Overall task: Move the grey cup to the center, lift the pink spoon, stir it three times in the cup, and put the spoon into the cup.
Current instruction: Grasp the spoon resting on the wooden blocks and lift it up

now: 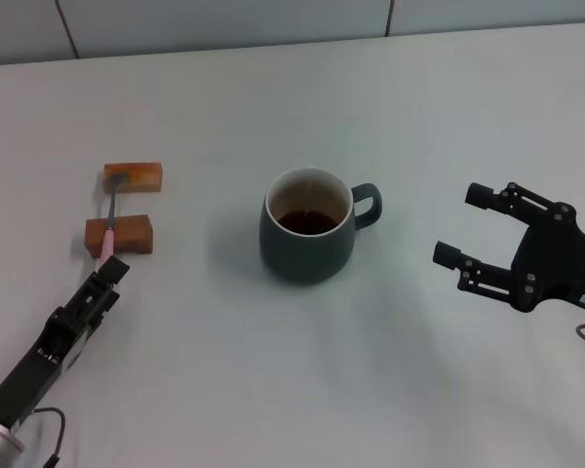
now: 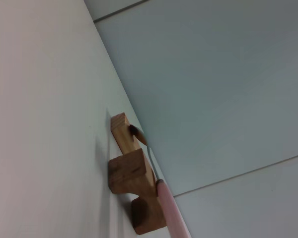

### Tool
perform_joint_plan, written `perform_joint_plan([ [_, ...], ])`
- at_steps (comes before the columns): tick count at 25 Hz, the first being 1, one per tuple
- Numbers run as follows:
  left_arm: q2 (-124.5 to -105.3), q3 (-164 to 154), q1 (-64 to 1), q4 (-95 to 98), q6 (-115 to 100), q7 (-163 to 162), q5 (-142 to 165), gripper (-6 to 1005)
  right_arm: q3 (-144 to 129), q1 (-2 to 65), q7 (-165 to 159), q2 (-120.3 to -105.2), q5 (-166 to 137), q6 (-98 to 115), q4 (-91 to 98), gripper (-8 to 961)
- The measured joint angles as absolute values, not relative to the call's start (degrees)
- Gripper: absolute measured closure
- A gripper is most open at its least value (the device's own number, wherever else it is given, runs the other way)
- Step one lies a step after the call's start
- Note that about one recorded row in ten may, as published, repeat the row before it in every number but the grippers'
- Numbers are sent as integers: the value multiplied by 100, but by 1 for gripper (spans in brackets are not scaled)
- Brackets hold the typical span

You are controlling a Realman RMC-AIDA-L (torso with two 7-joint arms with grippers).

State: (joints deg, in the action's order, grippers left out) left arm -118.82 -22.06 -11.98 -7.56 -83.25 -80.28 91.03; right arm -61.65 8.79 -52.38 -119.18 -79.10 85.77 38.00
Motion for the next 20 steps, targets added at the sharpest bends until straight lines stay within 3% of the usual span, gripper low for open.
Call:
perform_joint_plan([
  [20,-11886,-1961,-1433,-825,-7879,-8181,9090,171,-6170,883,-5388,-11908,-7973,8604,3830,143],
])
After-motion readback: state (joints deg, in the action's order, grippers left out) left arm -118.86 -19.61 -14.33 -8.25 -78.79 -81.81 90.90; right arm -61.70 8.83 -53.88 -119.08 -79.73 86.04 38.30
